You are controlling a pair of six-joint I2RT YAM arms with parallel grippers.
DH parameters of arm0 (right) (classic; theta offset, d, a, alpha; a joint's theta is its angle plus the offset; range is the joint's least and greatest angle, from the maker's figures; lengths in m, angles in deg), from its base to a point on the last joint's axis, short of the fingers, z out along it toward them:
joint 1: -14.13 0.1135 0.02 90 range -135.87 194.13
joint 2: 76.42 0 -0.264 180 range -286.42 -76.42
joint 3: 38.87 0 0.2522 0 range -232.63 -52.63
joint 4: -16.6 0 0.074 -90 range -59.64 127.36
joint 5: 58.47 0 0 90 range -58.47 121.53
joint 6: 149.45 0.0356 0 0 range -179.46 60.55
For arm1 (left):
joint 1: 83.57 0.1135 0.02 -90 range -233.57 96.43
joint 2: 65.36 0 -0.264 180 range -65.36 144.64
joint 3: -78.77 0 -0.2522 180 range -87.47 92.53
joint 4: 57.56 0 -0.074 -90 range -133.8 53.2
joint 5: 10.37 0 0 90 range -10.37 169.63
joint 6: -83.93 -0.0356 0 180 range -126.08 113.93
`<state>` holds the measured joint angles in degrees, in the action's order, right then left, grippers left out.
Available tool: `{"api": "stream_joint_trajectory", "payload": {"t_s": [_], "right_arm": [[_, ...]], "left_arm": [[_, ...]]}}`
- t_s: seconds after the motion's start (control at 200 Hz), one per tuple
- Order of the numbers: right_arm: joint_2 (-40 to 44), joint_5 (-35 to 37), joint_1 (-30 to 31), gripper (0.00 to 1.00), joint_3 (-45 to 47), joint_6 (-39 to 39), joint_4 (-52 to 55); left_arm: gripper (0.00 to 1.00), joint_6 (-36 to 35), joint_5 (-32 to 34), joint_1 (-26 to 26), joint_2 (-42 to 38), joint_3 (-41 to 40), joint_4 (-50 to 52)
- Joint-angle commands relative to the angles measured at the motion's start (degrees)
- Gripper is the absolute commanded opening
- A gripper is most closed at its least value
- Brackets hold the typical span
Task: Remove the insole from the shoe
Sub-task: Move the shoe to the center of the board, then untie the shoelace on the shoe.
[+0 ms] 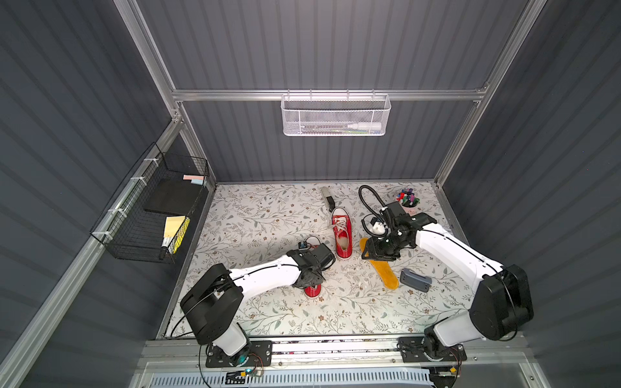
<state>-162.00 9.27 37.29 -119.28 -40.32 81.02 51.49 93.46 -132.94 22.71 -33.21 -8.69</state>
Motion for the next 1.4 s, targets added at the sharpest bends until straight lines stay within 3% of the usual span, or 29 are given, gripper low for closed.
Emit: {"api": "stream_joint_trajectory", "payload": {"t_s": [0.0, 0.17, 0.33, 0.51, 0.74, 1.126, 1.391], "right_arm": [[0.9, -2.7, 1.0, 0.54, 0.7, 0.4, -0.7], [-1.7, -4.9, 5.5, 0.52, -1.8, 1.1, -1.9], [-5.8, -6.6, 12.5, 0.44, -5.6, 2.4, -3.3], [-11.7, -8.6, 18.1, 0.38, -10.4, 4.6, -6.0], [-14.1, -4.7, 18.5, 0.36, -11.8, 8.0, -6.6], [-13.7, -4.6, 18.5, 0.36, -10.8, 8.9, -6.4], [-12.7, -4.1, 18.5, 0.36, -10.0, 9.1, -6.3]], "left_arm": [[0.42, 2.8, 3.1, -0.4, -8.8, -2.7, 3.1], [0.46, 5.3, 2.1, -0.3, -19.9, -5.2, 7.4], [0.49, 3.3, 0.5, 2.1, -21.6, -5.6, 6.2], [0.42, 4.1, -7.6, 8.4, -24.7, -13.0, -9.3], [0.38, -5.2, -15.9, 8.5, -20.6, -12.3, -12.1], [0.31, -13.2, -14.3, 8.6, -10.6, -6.7, -9.0], [0.17, -14.2, -13.7, 8.6, -8.9, -5.1, -8.3]]}}
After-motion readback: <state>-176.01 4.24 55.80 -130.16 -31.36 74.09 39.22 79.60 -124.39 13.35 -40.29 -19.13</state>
